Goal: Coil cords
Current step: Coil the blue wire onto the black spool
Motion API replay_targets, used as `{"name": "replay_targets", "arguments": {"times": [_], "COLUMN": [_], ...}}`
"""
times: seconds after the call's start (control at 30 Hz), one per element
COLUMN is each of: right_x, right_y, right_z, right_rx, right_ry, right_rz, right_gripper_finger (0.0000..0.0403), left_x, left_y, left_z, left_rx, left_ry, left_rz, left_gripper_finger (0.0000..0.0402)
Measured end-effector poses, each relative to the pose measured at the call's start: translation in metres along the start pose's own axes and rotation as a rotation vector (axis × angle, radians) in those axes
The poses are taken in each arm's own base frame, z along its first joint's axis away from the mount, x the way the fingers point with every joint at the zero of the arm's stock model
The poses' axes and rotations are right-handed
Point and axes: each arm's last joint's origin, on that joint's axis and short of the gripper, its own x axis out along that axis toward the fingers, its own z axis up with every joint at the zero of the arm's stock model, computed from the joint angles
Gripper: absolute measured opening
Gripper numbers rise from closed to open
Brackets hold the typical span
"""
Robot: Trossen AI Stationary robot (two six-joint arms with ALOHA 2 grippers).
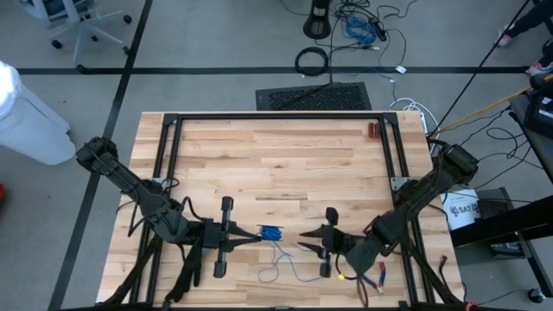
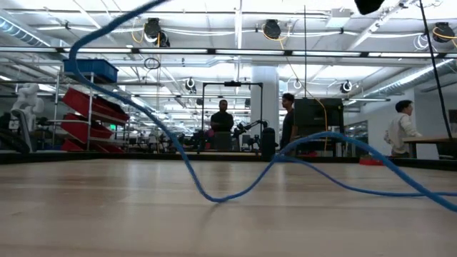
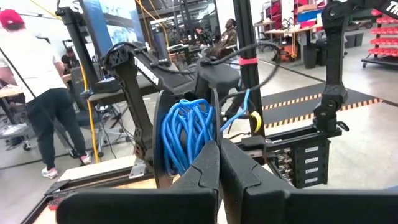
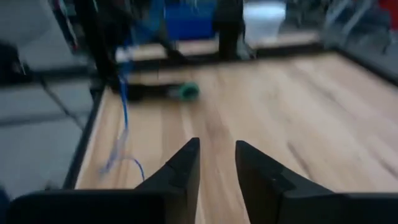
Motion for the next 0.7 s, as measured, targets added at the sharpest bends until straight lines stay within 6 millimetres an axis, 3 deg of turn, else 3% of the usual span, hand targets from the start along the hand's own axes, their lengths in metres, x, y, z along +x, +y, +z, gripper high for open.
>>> {"name": "replay_targets", "arguments": {"times": [0.1,0.4,0.5,0.7], "right_x": [0.003,0.021,0.036,0.060], "right_y": [-0.003,-0.007,-0.007,-0.005], "right_z": [-0.004,0.007,0.001,-0.022], "right_rx": [-0.011,0.007,0.019,0.041], "right_ry": [-0.077,-0.208,-0.235,-0.266], "right_rz": [0.018,0.309,0.408,0.409], "right_gripper_finger": [0.0106,0.0139,0.0139,0.0136], "left_x": [0.000,0.001,0.002,0.002], "left_y": [0.000,0.002,0.002,0.002], "left_z": [-0.001,-0.003,-0.003,-0.003], "left_rx": [0.005,0.015,0.014,0.014], "left_ry": [0.008,0.024,0.024,0.024], "left_rz": [-0.002,0.003,0.004,0.004], "left_gripper_finger": [0.0000,0.0000,0.0000,0.0000]}}
